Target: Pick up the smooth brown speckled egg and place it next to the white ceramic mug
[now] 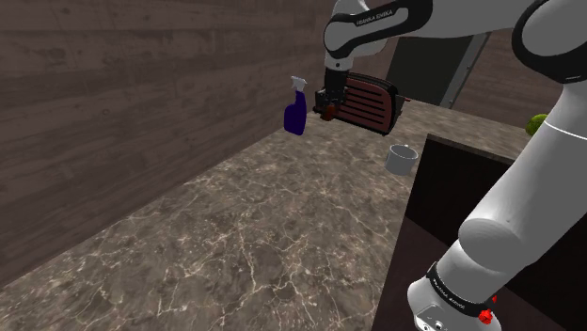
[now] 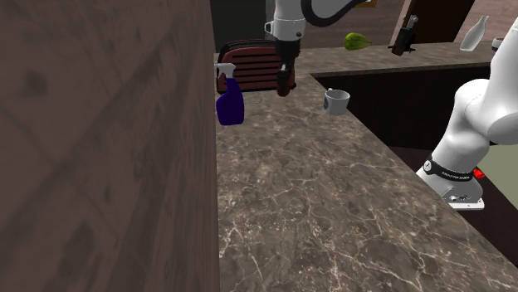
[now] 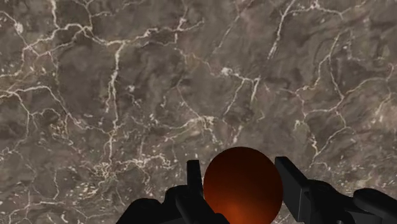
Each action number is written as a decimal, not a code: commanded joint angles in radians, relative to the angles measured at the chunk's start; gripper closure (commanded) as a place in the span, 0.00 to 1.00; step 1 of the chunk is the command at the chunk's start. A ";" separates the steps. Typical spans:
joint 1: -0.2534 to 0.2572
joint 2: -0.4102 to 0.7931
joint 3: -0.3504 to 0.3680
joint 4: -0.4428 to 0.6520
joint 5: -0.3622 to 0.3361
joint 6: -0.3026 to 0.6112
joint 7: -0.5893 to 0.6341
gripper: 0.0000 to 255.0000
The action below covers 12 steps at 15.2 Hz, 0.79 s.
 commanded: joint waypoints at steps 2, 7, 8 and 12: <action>-0.038 -0.006 -0.034 -0.006 0.003 0.004 -0.075 1.00; -0.099 0.004 -0.089 0.005 0.008 0.009 -0.192 1.00; -0.111 0.009 -0.100 0.011 0.010 0.010 -0.216 1.00; -0.160 0.037 -0.142 0.046 0.018 0.008 -0.310 1.00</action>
